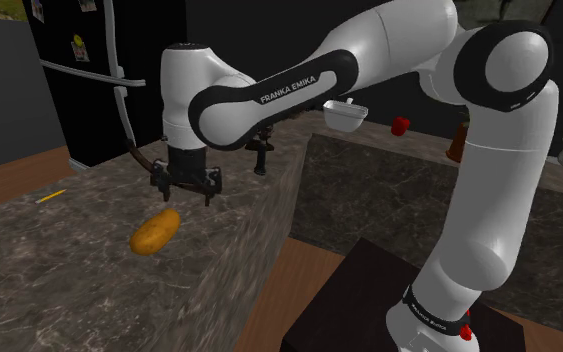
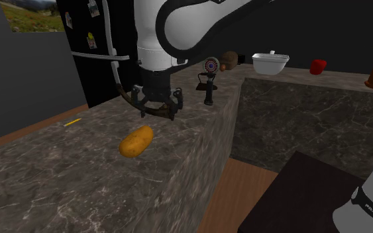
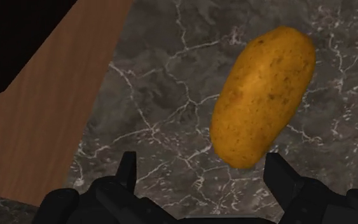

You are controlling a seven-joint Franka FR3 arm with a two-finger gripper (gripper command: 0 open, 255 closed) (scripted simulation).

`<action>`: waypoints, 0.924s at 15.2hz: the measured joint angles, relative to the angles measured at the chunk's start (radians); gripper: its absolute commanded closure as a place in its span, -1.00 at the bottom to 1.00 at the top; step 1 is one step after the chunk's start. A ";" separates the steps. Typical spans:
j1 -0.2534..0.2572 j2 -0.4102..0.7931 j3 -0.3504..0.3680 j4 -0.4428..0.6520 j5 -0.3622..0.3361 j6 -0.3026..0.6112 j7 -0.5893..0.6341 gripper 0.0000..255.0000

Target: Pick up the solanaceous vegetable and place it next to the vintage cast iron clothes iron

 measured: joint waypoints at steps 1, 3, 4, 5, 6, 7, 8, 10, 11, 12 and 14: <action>0.022 0.054 -0.011 0.045 -0.030 -0.002 0.045 -1.00; 0.060 0.141 -0.035 0.131 -0.070 -0.017 0.119 -1.00; 0.077 0.181 -0.049 0.167 -0.085 -0.018 0.151 -1.00; 0.091 0.209 -0.057 0.199 -0.095 -0.026 0.173 -1.00; 0.099 0.228 -0.065 0.212 -0.104 -0.021 0.184 -1.00; 0.103 0.242 -0.070 0.219 -0.110 -0.016 0.191 -1.00; 0.105 0.250 -0.073 0.215 -0.115 -0.005 0.195 -1.00; 0.110 0.268 -0.080 0.215 -0.125 0.010 0.203 -1.00; 0.113 0.276 -0.083 0.214 -0.130 0.019 0.206 -1.00; 0.115 0.287 -0.088 0.212 -0.137 0.031 0.209 -1.00; 0.116 0.291 -0.090 0.207 -0.140 0.039 0.212 -1.00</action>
